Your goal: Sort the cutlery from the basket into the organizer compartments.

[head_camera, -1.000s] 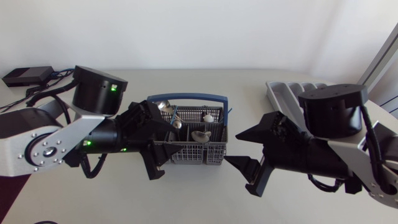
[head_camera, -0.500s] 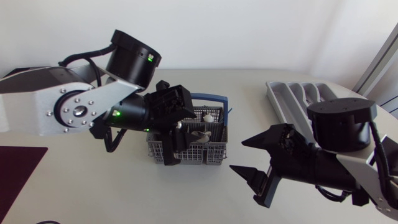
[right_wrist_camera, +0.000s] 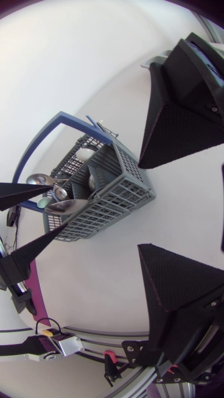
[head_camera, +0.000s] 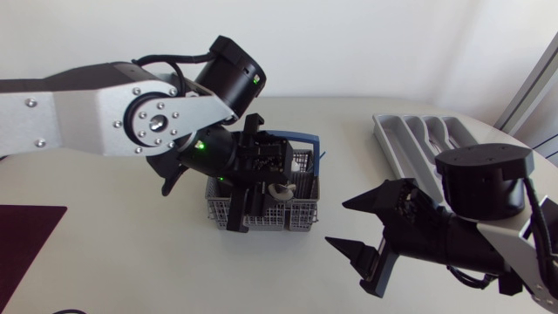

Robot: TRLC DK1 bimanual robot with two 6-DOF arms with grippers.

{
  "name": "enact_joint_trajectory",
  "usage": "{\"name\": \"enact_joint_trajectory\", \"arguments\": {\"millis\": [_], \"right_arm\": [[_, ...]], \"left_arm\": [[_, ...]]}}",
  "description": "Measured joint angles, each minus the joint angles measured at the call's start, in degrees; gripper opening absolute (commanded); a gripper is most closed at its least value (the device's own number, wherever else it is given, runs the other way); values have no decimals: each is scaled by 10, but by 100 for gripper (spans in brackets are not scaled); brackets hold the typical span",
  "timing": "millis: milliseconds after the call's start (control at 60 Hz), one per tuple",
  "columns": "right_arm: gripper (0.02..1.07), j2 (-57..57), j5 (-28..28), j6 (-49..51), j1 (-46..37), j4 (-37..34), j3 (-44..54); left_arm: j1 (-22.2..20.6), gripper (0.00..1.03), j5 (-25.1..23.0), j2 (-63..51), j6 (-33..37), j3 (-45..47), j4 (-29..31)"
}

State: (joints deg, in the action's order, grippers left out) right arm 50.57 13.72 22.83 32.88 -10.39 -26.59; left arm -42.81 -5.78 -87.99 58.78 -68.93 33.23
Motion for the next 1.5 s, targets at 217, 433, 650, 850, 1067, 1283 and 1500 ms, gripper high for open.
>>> {"name": "enact_joint_trajectory", "arguments": {"millis": [217, 433, 650, 850, 1067, 1283, 1500], "right_arm": [[89, 0, 0, 2, 0, 1, 3], [89, 0, 0, 4, 0, 3, 18], [89, 0, 0, 4, 0, 10, 23], [89, 0, 0, 4, 0, 16, 27], [89, 0, 0, 4, 0, 16, 32], [89, 0, 0, 4, 0, 16, 34], [89, 0, 0, 4, 0, 18, 35]], "left_arm": [[-9, 38, 2, -13, 28, -4, 25], [-9, 22, 3, -54, 43, -51, 72], [-9, 6, 3, -68, 48, -84, 104], [-14, 3, -3, -82, 58, -109, 152], [-12, 3, 1, -91, 60, -133, 171], [-10, 3, 3, -96, 70, -159, 193], [-9, 3, 3, -96, 73, -191, 229]]}}
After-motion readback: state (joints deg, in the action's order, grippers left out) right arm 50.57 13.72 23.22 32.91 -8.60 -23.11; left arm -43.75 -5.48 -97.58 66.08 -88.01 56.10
